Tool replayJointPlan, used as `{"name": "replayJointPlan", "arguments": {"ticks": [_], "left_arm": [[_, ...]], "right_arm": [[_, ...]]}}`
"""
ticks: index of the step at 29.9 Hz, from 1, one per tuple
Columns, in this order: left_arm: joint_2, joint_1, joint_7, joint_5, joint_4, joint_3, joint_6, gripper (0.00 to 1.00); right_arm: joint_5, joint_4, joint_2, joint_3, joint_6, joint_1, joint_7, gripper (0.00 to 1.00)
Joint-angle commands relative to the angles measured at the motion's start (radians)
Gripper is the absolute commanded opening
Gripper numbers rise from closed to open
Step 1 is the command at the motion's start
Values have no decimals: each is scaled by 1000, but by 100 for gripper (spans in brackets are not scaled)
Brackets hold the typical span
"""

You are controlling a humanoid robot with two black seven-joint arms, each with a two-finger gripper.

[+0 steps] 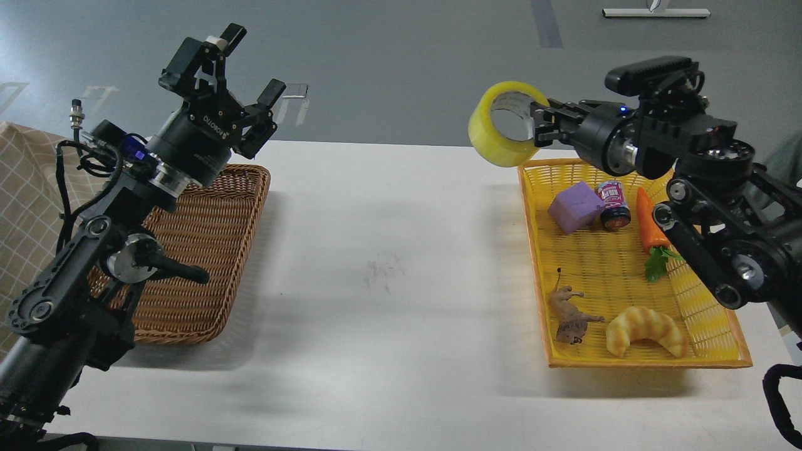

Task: Place and transfer tape with both arms
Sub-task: 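Lift the tape roll out of the tray with the right gripper, then set the tape roll on the table center and release it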

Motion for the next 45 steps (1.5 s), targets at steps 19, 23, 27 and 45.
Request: {"name": "replayJointPlan", "arguments": {"ticks": [19,23,27,45], "left_arm": [[5,5,0,-3,-4,-13,3,98],[6,3,0,-3,-4,-13,3,98],[14,6,0,-5,-7,-13,3,98],[26,11,0,-9,-13,-14,3,98]], "right_arm": [[0,-73,237,-214,0,-133,-46,0],[0,-73,239,-214,0,-139,-44,0],[0,-65,239,-211,0,-154,-44,0],[0,-38,237,-211,0,-177,-37,32]]}}
